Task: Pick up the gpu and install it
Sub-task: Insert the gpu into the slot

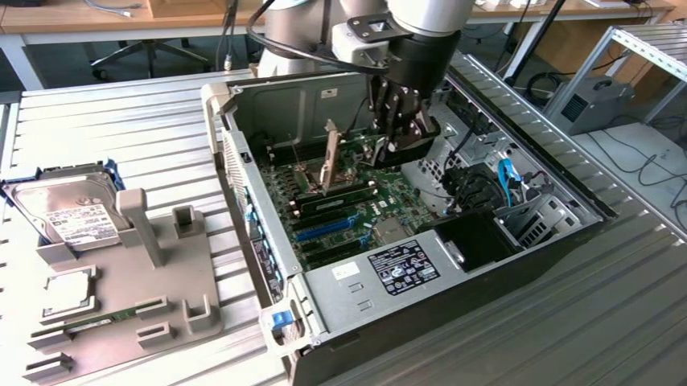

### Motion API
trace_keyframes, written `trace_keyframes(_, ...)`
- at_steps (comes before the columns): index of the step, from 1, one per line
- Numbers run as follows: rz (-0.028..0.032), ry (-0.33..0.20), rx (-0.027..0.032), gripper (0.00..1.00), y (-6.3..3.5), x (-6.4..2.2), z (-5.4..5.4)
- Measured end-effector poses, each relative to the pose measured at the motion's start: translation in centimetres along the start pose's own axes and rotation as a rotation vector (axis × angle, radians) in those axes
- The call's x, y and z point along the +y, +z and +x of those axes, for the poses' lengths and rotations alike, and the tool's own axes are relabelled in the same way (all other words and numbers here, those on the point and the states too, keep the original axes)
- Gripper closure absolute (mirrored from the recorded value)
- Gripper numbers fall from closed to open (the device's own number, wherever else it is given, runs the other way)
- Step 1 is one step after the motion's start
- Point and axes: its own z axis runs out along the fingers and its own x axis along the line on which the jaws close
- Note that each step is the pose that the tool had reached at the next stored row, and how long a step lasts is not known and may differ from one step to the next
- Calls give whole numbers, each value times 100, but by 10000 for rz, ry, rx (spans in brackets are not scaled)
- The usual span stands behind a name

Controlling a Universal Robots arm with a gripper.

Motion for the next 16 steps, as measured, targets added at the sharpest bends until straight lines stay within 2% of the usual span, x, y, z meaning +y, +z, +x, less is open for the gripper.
trace_keyframes(3,1,11,35,71,35,59,3)
trace_keyframes(6,8,172,67,71,91,81,5)
trace_keyframes(16,11,212,70,71,227,223,98)
